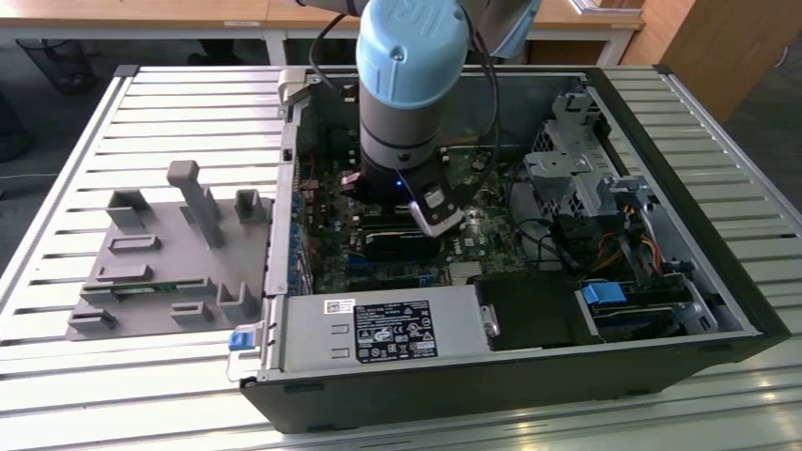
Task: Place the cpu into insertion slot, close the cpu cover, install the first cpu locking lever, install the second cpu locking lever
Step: 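Install the second cpu locking lever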
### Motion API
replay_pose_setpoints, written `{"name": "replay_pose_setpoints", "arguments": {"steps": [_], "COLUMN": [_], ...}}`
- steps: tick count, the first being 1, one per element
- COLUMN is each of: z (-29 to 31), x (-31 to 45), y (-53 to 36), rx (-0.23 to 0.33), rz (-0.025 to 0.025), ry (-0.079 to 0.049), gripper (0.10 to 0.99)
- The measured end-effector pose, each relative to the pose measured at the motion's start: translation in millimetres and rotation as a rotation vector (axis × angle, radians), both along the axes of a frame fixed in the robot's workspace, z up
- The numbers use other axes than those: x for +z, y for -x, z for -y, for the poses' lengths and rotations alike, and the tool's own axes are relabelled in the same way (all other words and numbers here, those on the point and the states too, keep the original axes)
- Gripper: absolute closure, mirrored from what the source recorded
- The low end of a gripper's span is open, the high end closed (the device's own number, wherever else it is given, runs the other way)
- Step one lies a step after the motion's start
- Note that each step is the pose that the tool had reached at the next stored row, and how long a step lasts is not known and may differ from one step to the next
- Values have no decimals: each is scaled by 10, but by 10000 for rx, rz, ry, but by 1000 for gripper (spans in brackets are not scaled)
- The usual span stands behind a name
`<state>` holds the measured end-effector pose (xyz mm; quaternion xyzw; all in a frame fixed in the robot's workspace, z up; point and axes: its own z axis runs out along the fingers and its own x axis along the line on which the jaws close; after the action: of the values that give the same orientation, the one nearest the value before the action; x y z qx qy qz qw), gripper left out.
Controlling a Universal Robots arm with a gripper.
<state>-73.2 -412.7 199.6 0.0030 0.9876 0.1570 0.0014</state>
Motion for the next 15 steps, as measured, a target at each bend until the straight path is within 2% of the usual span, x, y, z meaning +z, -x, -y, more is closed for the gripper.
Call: {"name": "replay_pose_setpoints", "arguments": {"steps": [5, 15], "z": [0, -23], "x": [-40, -100], "y": [4, 28], "rx": [1, 1], "rz": [0, -1], "ry": [-100, -206], "gripper": [980, 980]}}
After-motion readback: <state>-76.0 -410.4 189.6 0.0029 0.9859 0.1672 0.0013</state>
